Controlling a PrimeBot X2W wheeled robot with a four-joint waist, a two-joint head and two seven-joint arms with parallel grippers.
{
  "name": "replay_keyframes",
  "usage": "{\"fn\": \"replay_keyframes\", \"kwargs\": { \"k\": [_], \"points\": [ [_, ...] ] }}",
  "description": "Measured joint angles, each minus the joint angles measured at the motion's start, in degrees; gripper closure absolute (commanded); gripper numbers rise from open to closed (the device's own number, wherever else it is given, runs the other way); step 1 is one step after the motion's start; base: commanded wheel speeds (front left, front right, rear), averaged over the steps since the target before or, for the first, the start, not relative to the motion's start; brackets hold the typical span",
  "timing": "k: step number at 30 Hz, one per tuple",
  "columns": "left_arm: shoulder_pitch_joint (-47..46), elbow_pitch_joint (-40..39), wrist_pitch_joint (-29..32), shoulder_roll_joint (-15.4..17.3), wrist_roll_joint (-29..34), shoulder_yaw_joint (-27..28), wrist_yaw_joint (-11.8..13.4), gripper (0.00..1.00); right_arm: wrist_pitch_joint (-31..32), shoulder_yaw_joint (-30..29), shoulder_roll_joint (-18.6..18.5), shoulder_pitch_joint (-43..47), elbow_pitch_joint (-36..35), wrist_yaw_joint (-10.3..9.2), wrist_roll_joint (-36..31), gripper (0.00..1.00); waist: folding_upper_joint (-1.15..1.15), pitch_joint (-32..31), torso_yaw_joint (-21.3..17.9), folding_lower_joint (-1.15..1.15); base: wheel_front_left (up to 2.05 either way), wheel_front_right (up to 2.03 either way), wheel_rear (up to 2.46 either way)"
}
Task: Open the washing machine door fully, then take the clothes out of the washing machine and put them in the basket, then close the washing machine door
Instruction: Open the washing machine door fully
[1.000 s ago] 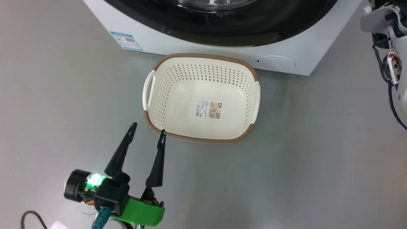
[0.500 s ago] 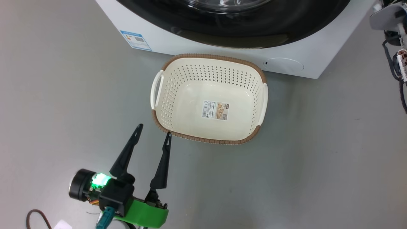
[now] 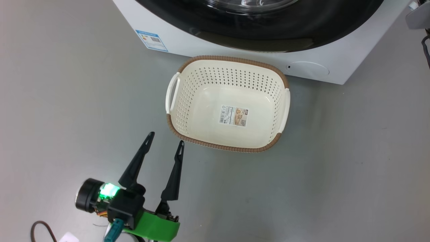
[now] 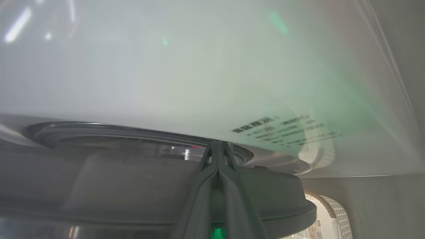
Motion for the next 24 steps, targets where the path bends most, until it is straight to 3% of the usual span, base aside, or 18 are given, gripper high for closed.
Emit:
{"fn": "replay_keyframes", "kwargs": {
  "k": [11, 24],
  "points": [
    [-0.59, -0.31, 0.0, 0.02, 0.52, 0.44, 0.0, 0.0, 4.26, 1.89, 2.18, 1.85, -7.13, -0.07, 1.36, 1.0, 0.0, 1.04, -2.21, 0.0, 0.0, 0.0, 0.0],
    [-1.02, -0.51, 0.0, 0.78, 0.58, 1.2, 0.0, 0.0, 10.18, 4.35, 4.74, 11.95, -18.79, -0.05, 6.53, 1.0, 0.0, 0.15, -5.08, 0.0, 0.0, 0.0, 0.0]
  ]
}}
